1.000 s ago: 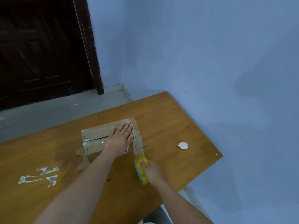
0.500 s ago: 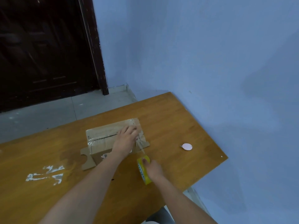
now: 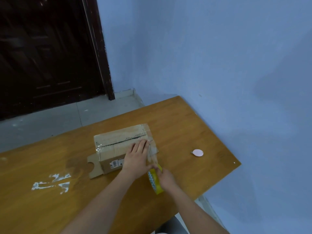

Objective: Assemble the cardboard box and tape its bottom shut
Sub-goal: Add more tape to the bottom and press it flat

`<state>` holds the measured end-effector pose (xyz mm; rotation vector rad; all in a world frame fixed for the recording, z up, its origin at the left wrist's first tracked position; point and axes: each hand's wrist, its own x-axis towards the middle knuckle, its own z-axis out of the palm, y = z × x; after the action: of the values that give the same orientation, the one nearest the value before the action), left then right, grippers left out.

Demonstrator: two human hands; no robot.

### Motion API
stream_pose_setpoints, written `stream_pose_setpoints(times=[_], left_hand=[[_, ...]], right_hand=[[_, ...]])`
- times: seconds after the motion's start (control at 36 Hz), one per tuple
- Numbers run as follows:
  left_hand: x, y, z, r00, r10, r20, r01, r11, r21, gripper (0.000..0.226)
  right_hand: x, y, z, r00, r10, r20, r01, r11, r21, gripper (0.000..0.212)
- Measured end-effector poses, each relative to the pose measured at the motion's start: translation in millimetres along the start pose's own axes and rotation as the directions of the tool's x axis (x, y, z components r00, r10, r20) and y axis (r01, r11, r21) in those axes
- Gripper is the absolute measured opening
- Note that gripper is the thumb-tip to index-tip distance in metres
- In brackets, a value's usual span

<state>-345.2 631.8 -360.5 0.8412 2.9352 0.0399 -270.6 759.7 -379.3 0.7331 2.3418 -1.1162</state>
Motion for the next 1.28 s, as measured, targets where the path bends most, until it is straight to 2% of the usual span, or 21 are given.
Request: stream_pose_setpoints(times=[0.06, 0.14, 0.39, 0.53, 0.78, 0.94, 1.28], left_hand=[[-0.2, 2.4, 2.8, 1.000, -0.013, 0.024, 0.013, 1.000, 0.001, 0.116], [0.8, 3.2, 4.8, 0.998, -0.024, 0.061, 0.022, 1.000, 0.022, 0.124], [13.5, 15.0, -2.6, 0.973, -0.204, 0.111, 0.204, 0.979, 0.015, 0.124], [26.5, 15.1, -10.5, 0.959, -0.249, 0.135, 0.257, 0.965, -0.046, 0.127], [19.8, 17.8, -1.4, 0.968, -0.224, 0.111, 0.224, 0.975, 0.014, 0.125], [20.7, 15.3, -6.5, 0.970, -0.211, 0.124, 0.210, 0.977, 0.021, 0.124], [22.9, 18.2, -12.2, 0.958, -0.231, 0.167, 0.230, 0.973, 0.028, 0.126]], right_hand=[[2.1, 3.8, -3.0, 1.000, -0.007, 0.009, 0.007, 1.000, 0.012, 0.048], [2.8, 5.0, -10.5, 1.000, -0.018, 0.007, 0.018, 1.000, 0.022, 0.053], [17.2, -7.6, -34.9, 0.998, -0.070, 0.011, 0.070, 0.997, -0.034, 0.052], [27.0, -13.5, -47.4, 0.994, -0.104, 0.024, 0.104, 0.995, 0.009, 0.050], [23.3, -3.7, -31.7, 0.992, -0.126, 0.011, 0.126, 0.992, -0.005, 0.046], [21.1, -9.6, -29.7, 0.994, -0.111, -0.014, 0.110, 0.992, -0.054, 0.050], [22.8, -9.6, -29.9, 0.997, -0.071, 0.018, 0.071, 0.997, -0.003, 0.052]])
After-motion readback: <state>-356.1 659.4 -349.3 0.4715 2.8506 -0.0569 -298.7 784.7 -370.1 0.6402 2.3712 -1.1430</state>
